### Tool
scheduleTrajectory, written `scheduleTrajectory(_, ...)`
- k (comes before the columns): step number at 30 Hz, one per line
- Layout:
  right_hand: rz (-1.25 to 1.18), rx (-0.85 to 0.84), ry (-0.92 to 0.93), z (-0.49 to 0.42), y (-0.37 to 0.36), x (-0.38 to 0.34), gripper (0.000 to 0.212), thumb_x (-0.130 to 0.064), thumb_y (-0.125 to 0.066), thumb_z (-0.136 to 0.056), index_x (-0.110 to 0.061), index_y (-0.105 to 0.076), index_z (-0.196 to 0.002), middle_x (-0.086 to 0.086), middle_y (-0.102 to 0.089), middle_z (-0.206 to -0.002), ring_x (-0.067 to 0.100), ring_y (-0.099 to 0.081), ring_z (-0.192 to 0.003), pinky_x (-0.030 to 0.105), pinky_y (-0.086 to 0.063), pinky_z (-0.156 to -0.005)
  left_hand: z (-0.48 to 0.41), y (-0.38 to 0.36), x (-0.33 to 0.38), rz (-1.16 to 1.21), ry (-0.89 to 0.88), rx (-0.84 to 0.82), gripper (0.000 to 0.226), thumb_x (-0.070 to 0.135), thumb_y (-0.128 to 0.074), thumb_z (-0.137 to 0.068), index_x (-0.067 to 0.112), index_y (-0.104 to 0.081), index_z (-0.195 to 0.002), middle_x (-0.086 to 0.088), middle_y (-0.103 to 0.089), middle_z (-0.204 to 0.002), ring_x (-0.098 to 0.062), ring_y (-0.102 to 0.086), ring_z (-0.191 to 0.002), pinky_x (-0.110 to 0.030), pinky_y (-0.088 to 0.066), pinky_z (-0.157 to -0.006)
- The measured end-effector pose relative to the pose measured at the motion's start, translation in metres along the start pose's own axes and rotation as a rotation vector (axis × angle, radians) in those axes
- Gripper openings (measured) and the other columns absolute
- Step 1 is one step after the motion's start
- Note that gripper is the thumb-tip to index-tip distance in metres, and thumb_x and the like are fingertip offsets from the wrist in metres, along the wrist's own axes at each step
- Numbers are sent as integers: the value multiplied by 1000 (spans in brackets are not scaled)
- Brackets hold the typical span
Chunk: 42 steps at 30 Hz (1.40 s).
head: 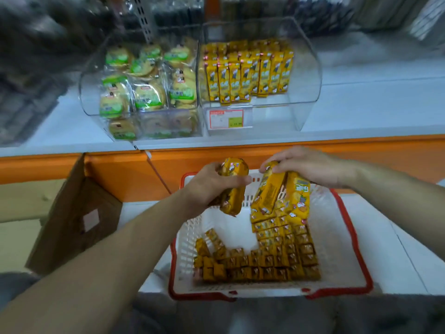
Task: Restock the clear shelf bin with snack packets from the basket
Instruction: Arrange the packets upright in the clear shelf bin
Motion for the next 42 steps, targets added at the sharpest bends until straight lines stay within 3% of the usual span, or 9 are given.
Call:
scheduleTrajectory(4, 12, 3, 85, 41, 11, -57, 28, -25, -58, -75, -23, -77, -95, 9, -67, -77, 20, -54, -69, 31, -38, -66, 47, -11, 39, -22, -42, -62, 90, 48, -98, -54, 8, -60, -125, -20, -72, -107, -46, -70, -102, -65, -54, -94)
scheduleTrajectory(9, -59, 64, 211, 69, 16, -95, 31, -17, -56, -67, -22, -77, -90, 29, -63, -88, 29, -53, -75, 40, -38, -70, 80, -19, 61, -30, -148, -34, 73, 59, -92, -50, 18, -65, -104, 2, -68, -65, -13, -59, -52, -25, -43, -49)
scheduleTrajectory(13, -144, 138, 255, 64, 14, -101, 32, -12, -53, -63, -16, -76, -84, 37, -61, -92, 44, -52, -73, 47, -40, -72, 80, -18, 63, 55, -137, 12, 71, 55, -92, -52, 15, -71, -107, -10, -80, -92, -30, -77, -79, -42, -61, -70)
scheduleTrajectory(16, -140, 135, 274, 52, 9, -103, 33, -13, -52, -61, -18, -76, -84, 39, -60, -100, 59, -54, -88, 50, -42, -76, 74, -18, 64, 118, -126, 10, 67, 51, -89, -56, 15, -73, -110, -9, -80, -99, -30, -79, -87, -39, -62, -67)
scheduleTrajectory(23, -194, 173, 203, 32, 21, -84, 31, -14, -52, -63, -19, -76, -82, 32, -63, -85, 39, -58, -70, 38, -48, -69, 64, 3, 58, 130, -80, 138, 78, 57, -89, -49, 15, -71, -112, -13, -79, -101, -38, -77, -93, -65, -58, -88)
scheduleTrajectory(27, -437, 347, 170, 28, 47, -74, 26, -11, -52, -67, -17, -76, -75, 13, -64, -75, 22, -60, -60, 26, -51, -55, 59, 15, 53, 223, -76, 203, 71, 53, -87, -59, 12, -69, -114, -15, -79, -101, -37, -77, -91, -61, -60, -86)
scheduleTrajectory(32, -674, 594, 53, 22, 48, -63, 28, -3, -46, -87, -14, -70, -77, 11, -62, -76, 23, -59, -61, 29, -47, -59, 56, 4, 48, 359, -53, 235, 58, 49, -79, -76, 16, -68, -122, -14, -77, -110, -36, -76, -97, -60, -59, -89)
scheduleTrajectory(37, -745, 674, -1, 16, 39, -61, 14, -10, -46, -91, -6, -60, -95, 20, -59, -85, 31, -63, -75, 46, -47, -75, 55, -14, 48, 504, -45, 206, 39, 19, -72, -91, 18, -59, -128, -14, -77, -110, -34, -77, -93, -55, -60, -87)
scheduleTrajectory(42, -649, 767, -3, 13, 33, -58, 22, -24, -50, -88, -6, -57, -97, 16, -59, -81, 29, -62, -75, 55, -53, -78, 56, -28, 60, 570, -140, 102, 76, 28, -84, -66, 25, -48, -132, -12, -76, -113, -29, -77, -94, -43, -61, -73)
Point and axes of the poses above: each hand's wrist, its own z-axis away from the middle knuckle, its own y-axis out of the back of the hand, x = y × z, the point moved 8 cm from there along -z, towards the middle knuckle
